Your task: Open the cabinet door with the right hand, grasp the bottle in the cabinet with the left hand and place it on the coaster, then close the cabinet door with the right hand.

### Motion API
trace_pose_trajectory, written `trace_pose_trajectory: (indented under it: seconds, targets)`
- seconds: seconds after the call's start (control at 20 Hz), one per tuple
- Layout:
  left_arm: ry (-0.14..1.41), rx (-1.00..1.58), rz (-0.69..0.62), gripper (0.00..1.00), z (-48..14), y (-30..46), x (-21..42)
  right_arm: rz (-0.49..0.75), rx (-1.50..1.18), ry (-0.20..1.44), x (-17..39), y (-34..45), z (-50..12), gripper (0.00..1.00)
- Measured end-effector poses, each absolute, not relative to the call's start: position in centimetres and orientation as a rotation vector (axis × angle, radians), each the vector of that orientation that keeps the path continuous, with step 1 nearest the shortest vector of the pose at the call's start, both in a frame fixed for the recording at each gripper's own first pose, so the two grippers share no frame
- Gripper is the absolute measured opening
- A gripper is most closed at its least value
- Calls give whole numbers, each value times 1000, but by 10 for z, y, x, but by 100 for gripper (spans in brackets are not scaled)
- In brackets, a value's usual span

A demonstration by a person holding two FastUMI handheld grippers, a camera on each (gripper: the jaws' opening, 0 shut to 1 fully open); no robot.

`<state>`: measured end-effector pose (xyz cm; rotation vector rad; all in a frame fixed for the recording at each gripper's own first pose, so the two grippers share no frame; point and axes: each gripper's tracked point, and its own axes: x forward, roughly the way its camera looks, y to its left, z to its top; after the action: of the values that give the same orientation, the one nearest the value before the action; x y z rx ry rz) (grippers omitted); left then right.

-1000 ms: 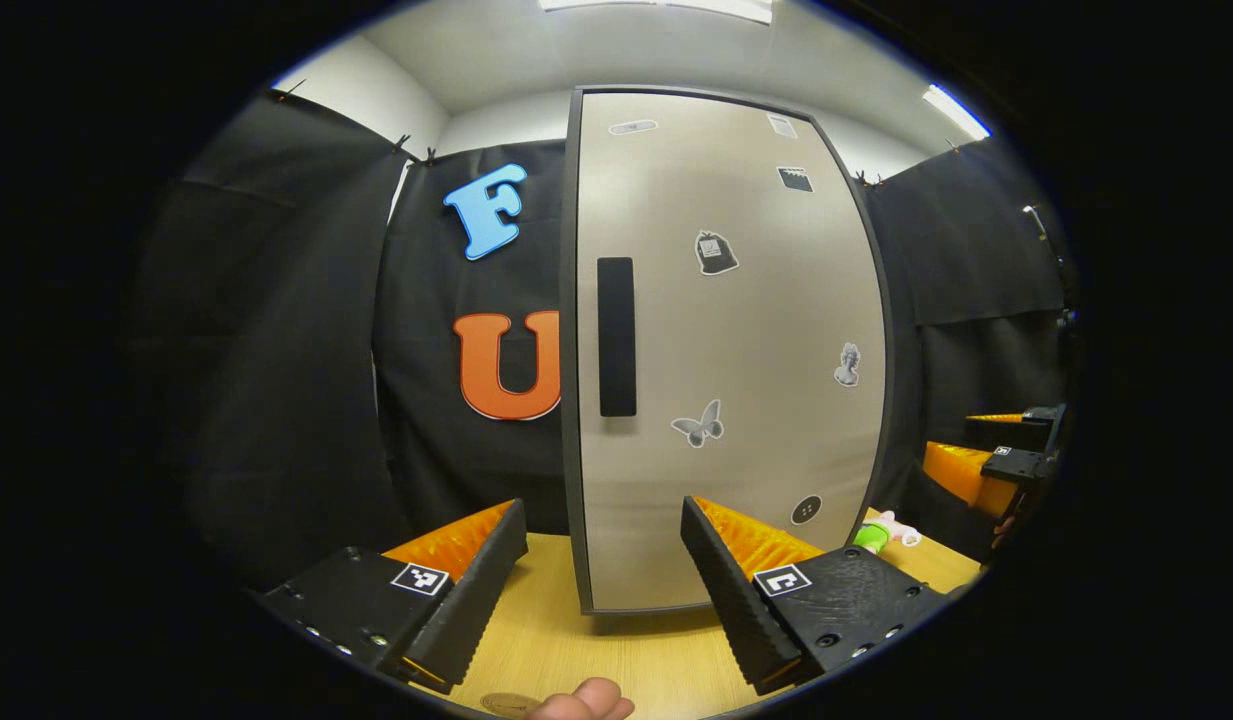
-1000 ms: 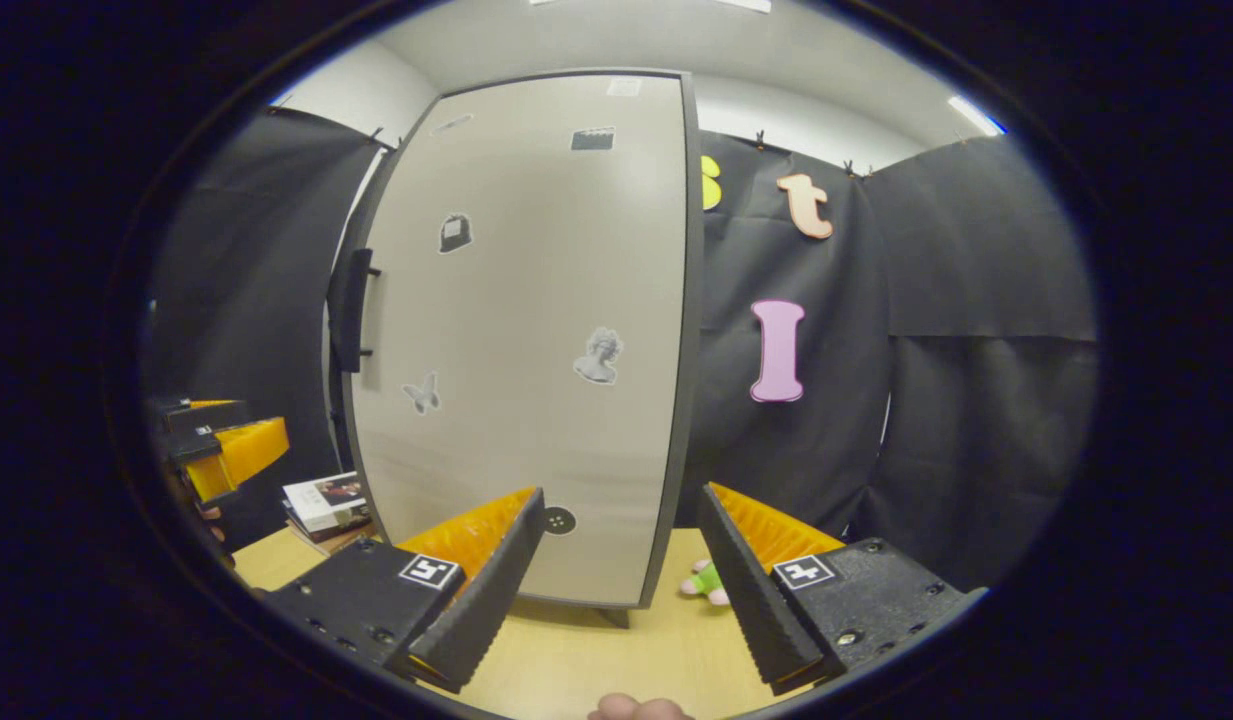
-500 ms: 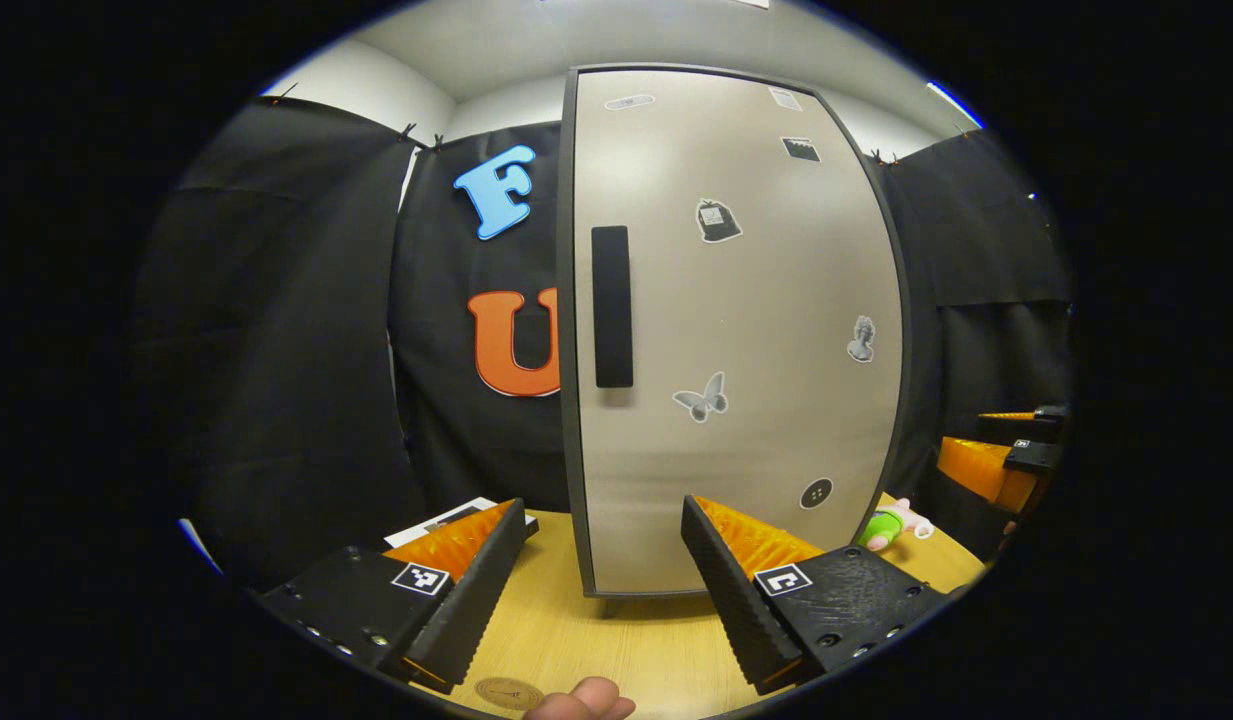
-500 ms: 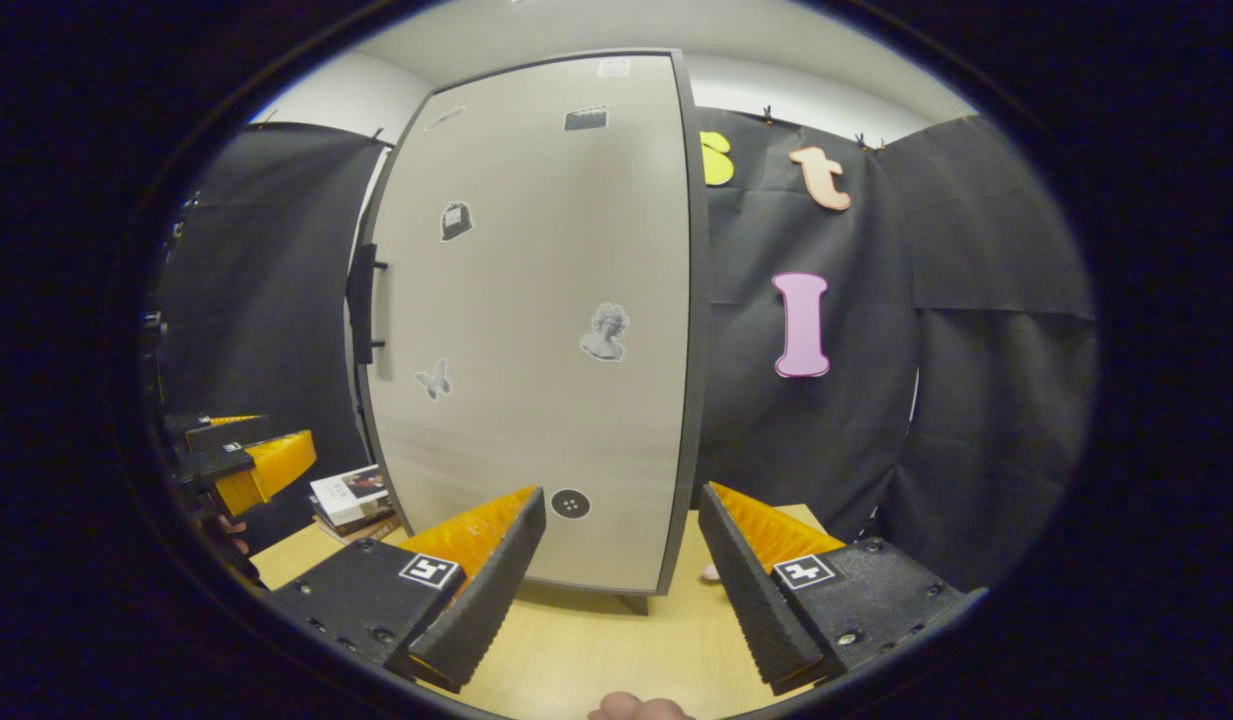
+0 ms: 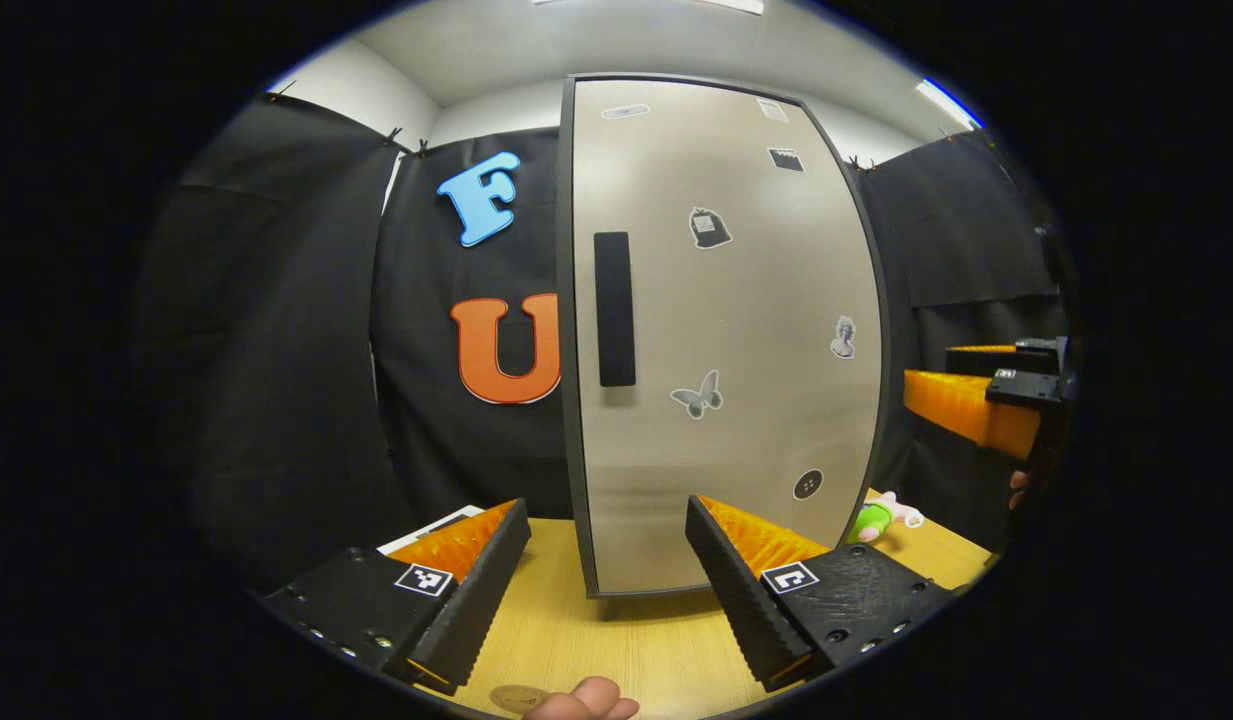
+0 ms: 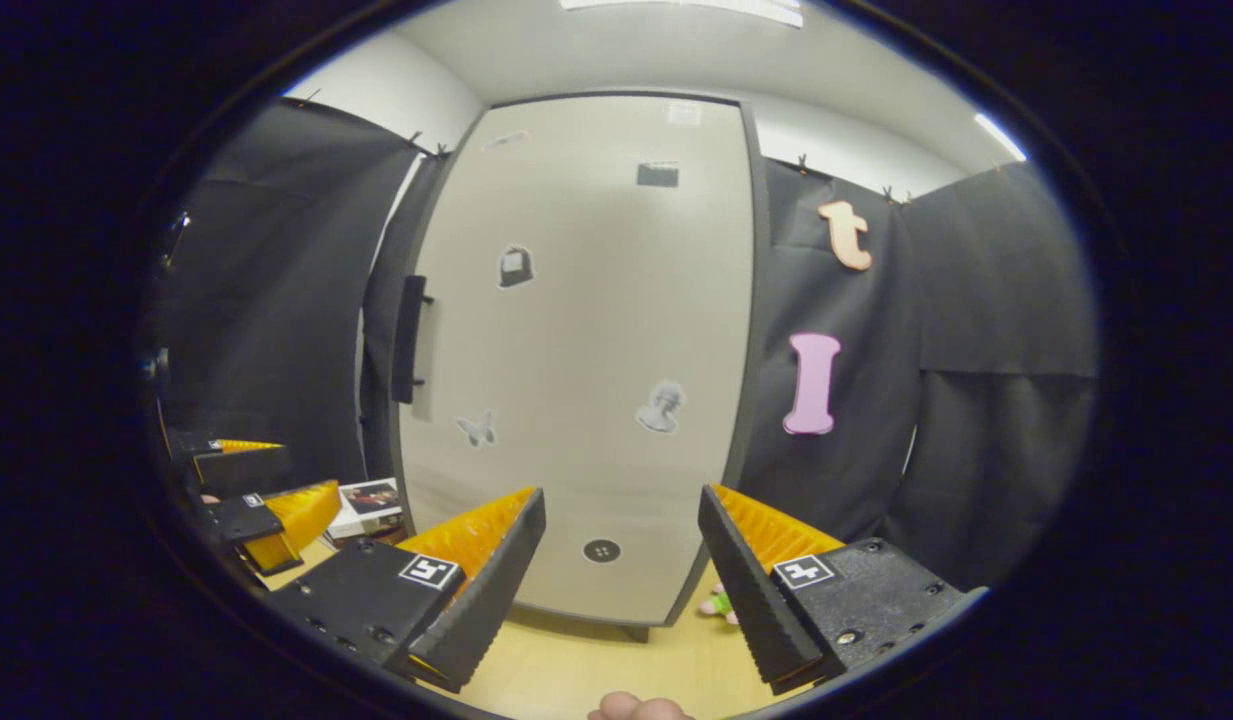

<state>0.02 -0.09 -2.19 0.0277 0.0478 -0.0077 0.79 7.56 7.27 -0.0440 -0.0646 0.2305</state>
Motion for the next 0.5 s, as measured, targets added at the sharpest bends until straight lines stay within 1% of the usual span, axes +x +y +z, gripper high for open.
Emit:
trace_pose_trajectory:
  seconds: [0.15,0.25,0.4,0.5]
  targets:
    - [25,24,15,96,-17,21,-10,330,-68,-119,12,133,110,100]
    - [15,17,34,96,-18,36,-19,396,-99,-111,22,175,120,99]
    - [20,17,76,96,-27,66,-34,445,-131,-77,52,228,117,99]
    - [41,13,105,96,-37,84,-41,452,-105,-68,66,257,122,100]
